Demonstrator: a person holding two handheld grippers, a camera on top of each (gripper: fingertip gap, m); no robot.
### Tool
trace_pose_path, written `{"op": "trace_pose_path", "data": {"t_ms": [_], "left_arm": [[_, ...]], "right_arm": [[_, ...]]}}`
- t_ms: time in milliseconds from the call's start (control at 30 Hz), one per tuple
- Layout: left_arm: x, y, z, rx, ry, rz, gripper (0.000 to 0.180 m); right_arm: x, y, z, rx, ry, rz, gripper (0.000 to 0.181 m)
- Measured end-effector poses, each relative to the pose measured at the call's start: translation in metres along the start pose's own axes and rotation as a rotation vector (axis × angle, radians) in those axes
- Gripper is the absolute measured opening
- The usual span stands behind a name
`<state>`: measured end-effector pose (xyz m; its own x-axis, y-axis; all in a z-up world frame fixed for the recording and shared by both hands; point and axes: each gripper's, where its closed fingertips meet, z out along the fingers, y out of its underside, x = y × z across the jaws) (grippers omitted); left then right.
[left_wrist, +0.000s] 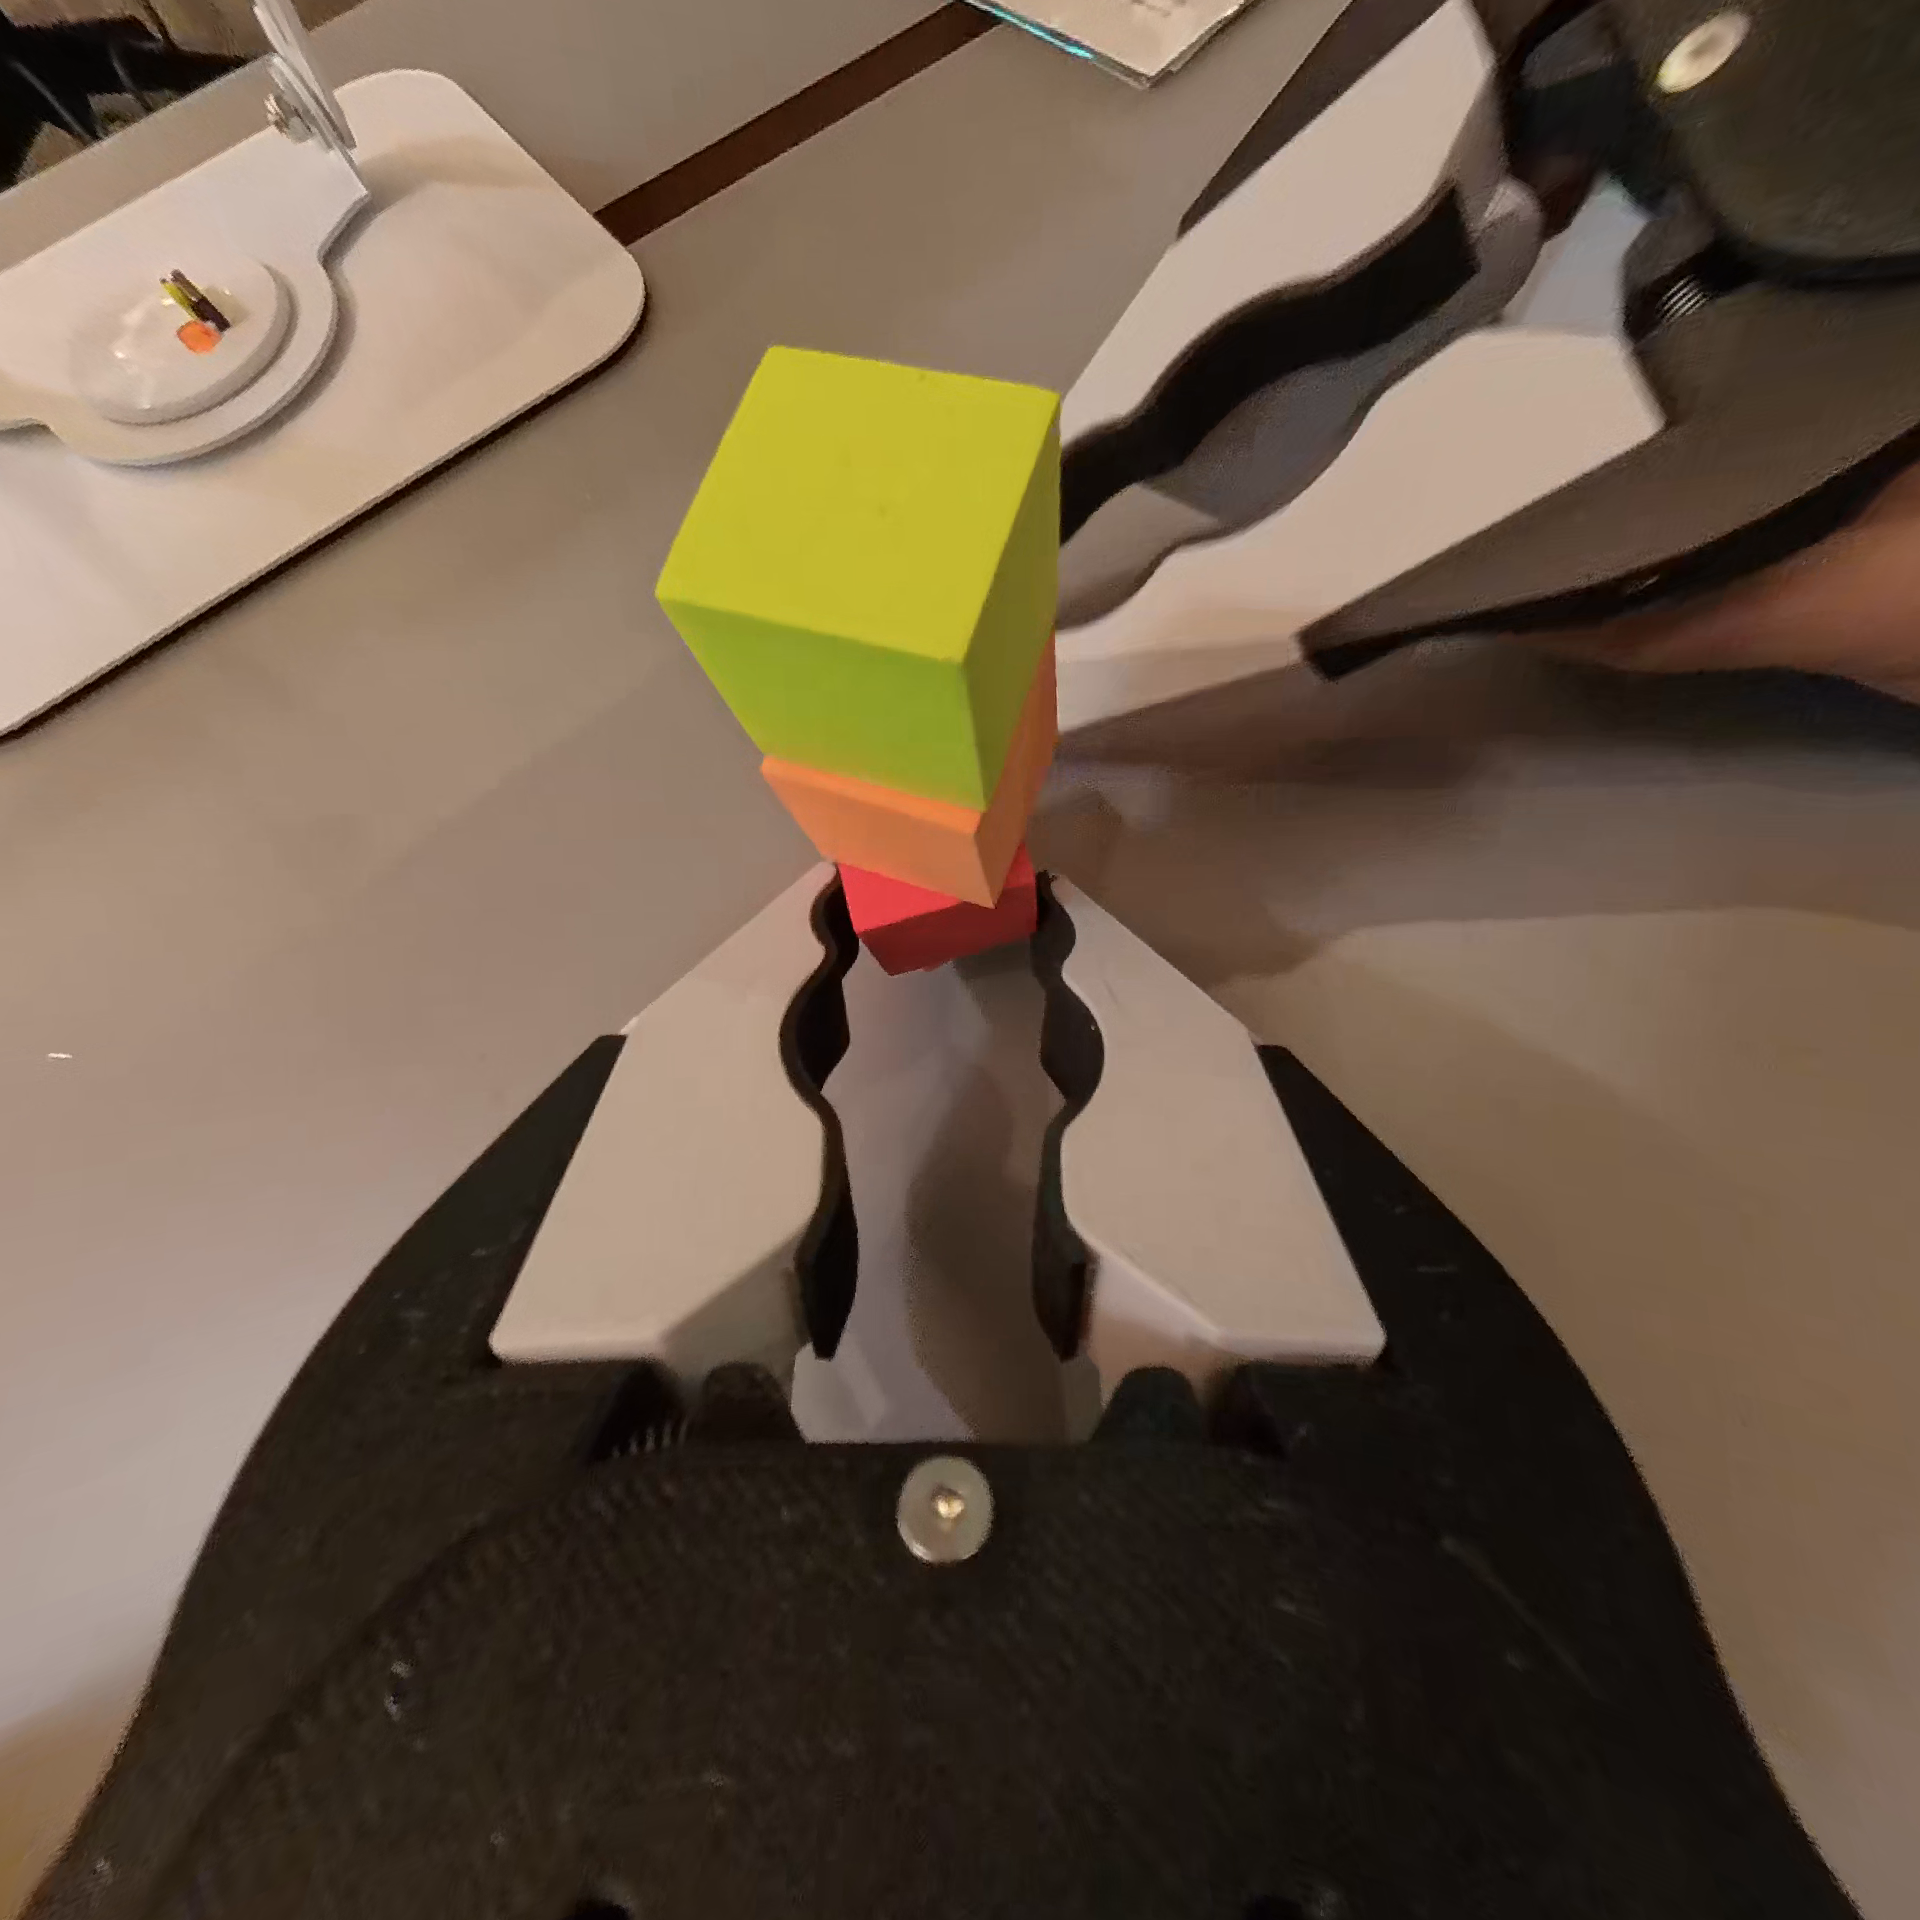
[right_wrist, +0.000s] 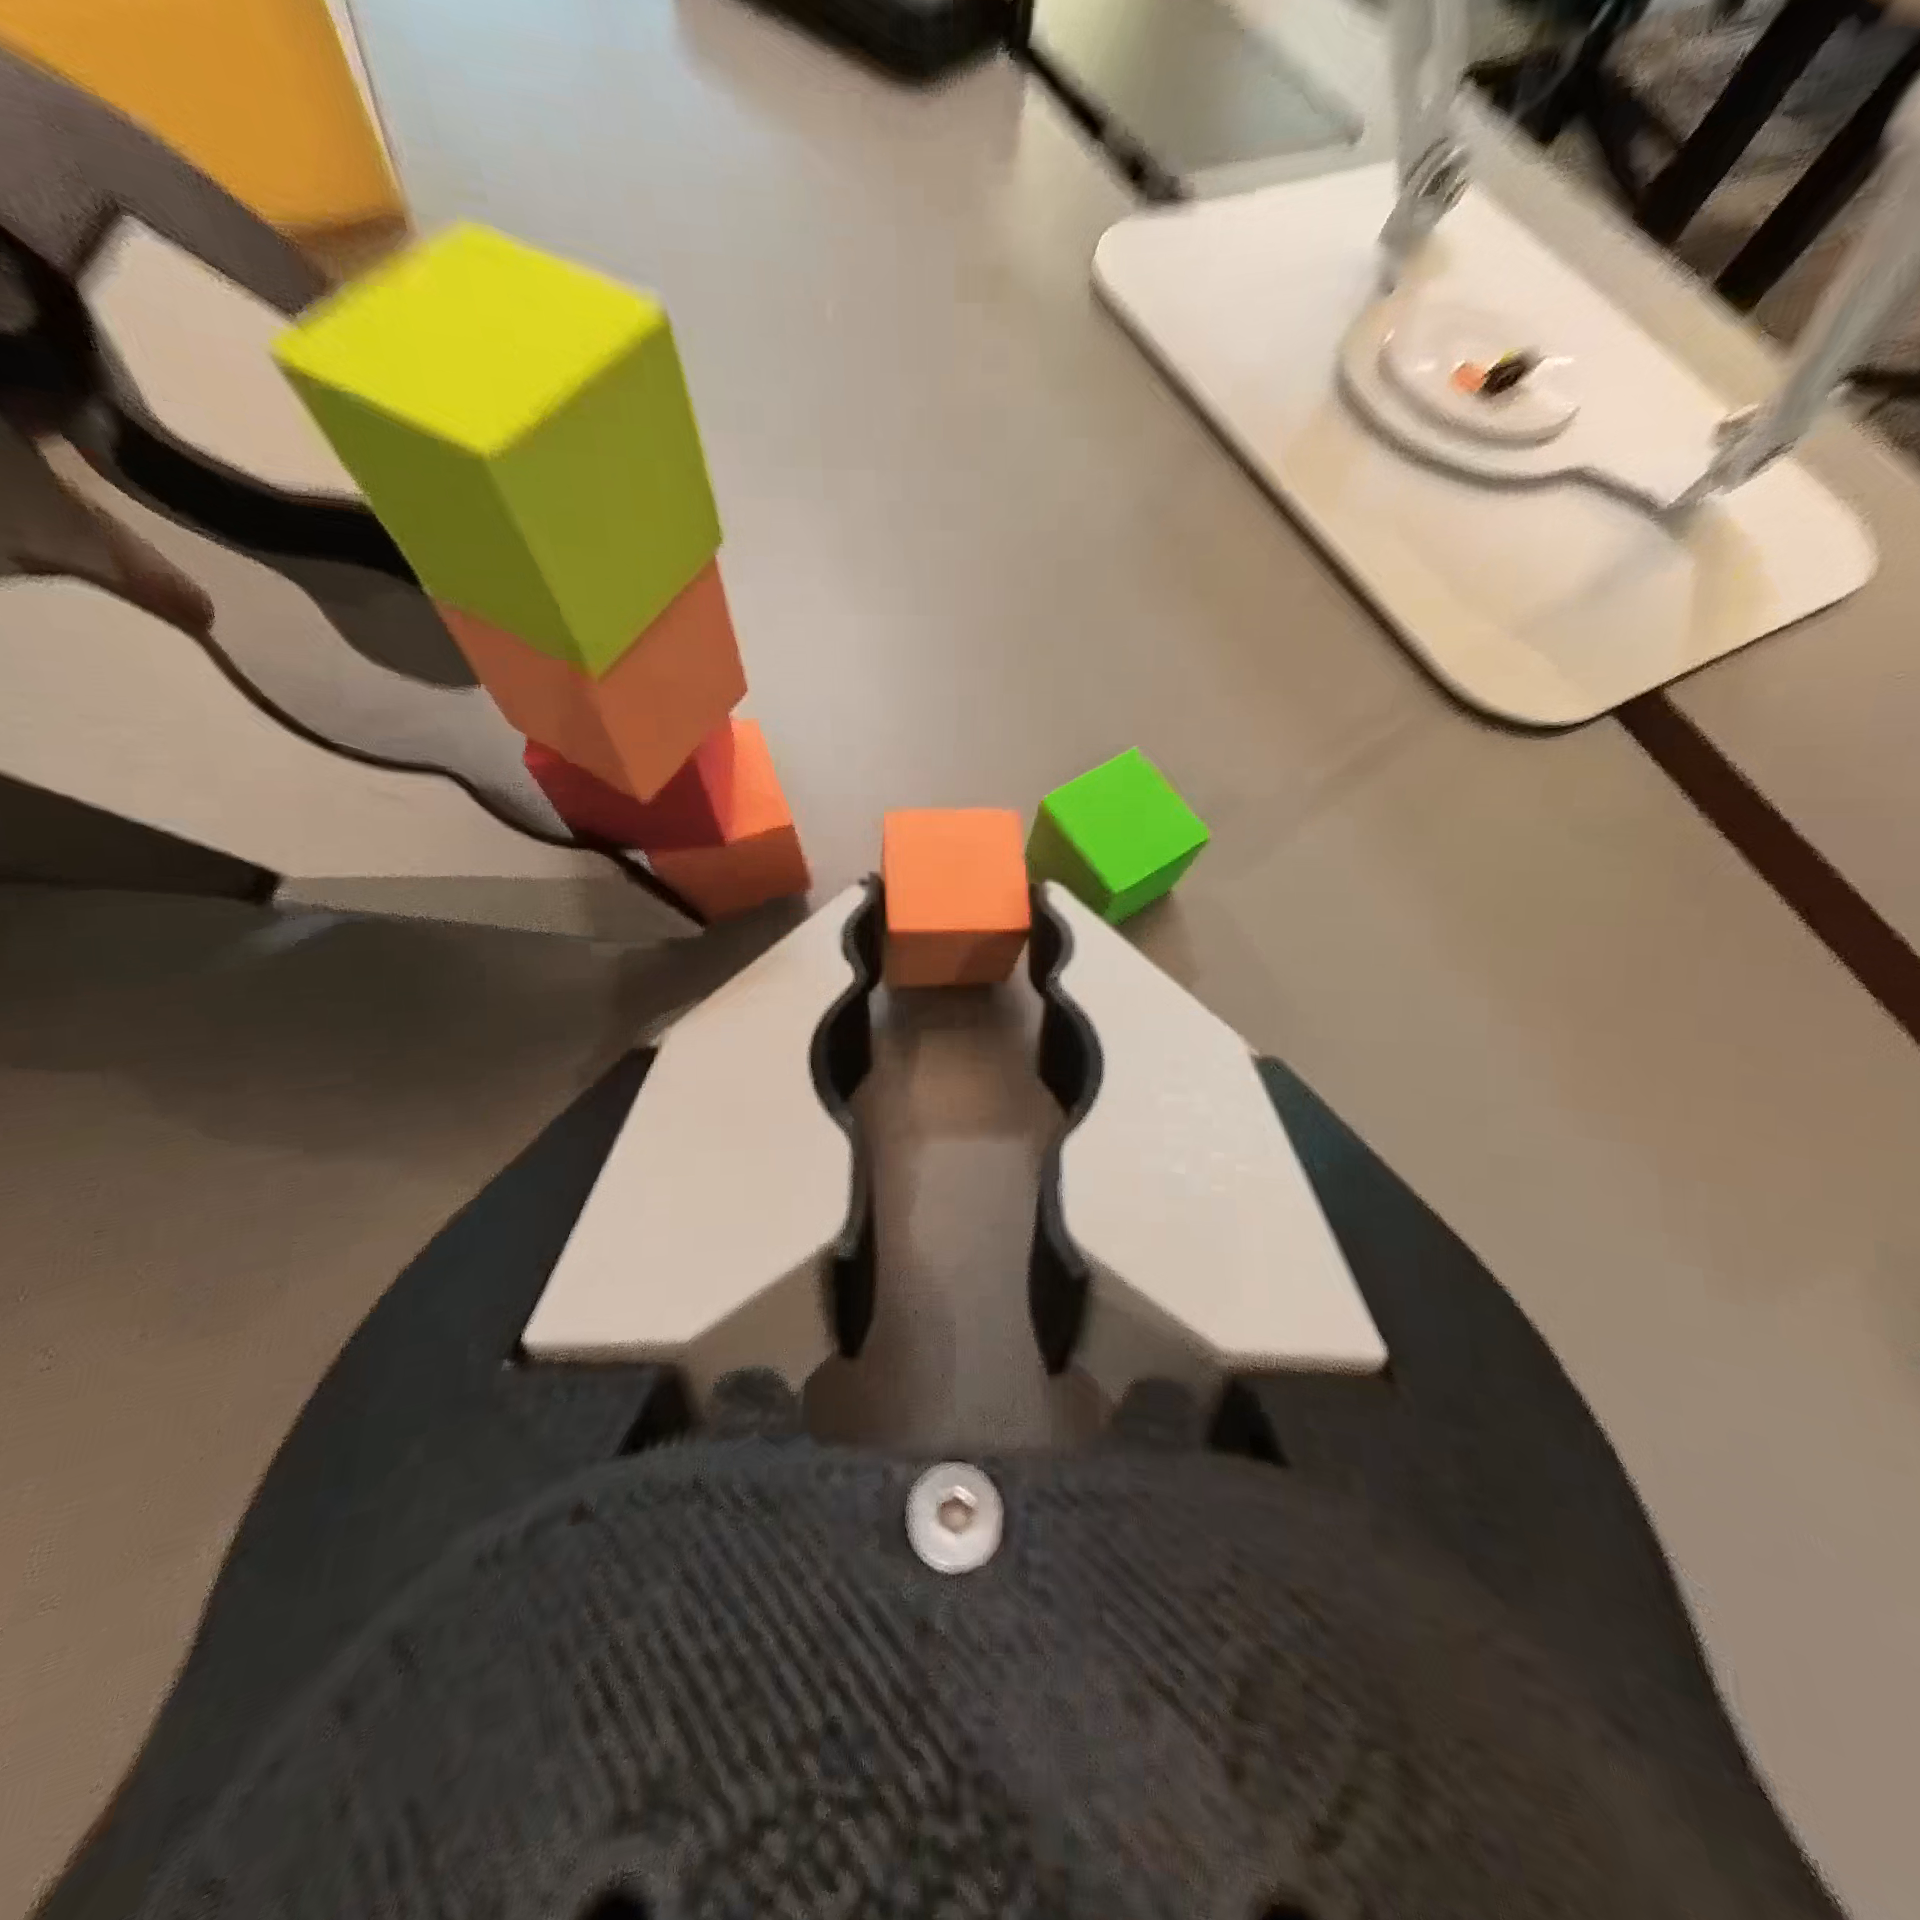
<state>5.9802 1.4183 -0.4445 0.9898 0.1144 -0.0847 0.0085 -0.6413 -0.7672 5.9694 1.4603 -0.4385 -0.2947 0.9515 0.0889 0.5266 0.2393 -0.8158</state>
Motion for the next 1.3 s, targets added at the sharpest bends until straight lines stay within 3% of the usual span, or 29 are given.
{"op": "trace_pose_path", "data": {"t_ms": [233, 367, 567, 700, 833, 1033, 1133, 1300], "left_arm": [[0.005, 0.004, 0.003, -0.025, 0.022, 0.008, 0.03], [0.009, 0.005, 0.005, -0.036, 0.034, 0.019, 0.03], [0.011, 0.005, 0.004, -0.035, 0.048, 0.017, 0.03], [0.013, 0.005, 0.005, -0.037, 0.045, 0.028, 0.03], [0.012, 0.005, 0.005, -0.037, 0.038, 0.034, 0.03], [0.006, 0.002, 0.001, -0.02, 0.019, 0.021, 0.03], [0.003, 0.0, -0.001, -0.009, 0.009, 0.01, 0.03], [-0.001, 0.001, -0.002, -0.01, -0.004, 0.007, 0.03]], "right_arm": [[0.009, -0.081, -0.072, 0.308, -0.02, 0.075, 0.026], [-0.024, -0.101, -0.083, 0.256, -0.126, 0.034, 0.025], [-0.037, -0.083, -0.06, 0.112, -0.101, -0.024, 0.026], [-0.037, -0.084, -0.059, 0.118, -0.103, -0.028, 0.028], [-0.03, -0.094, -0.07, 0.184, -0.068, -0.033, 0.044], [0.026, -0.083, -0.077, 0.387, 0.033, 0.149, 0.037], [0.049, -0.044, -0.047, 0.287, 0.122, 0.179, 0.059], [0.04, -0.017, 0.002, 0.091, 0.086, 0.144, 0.067]]}}
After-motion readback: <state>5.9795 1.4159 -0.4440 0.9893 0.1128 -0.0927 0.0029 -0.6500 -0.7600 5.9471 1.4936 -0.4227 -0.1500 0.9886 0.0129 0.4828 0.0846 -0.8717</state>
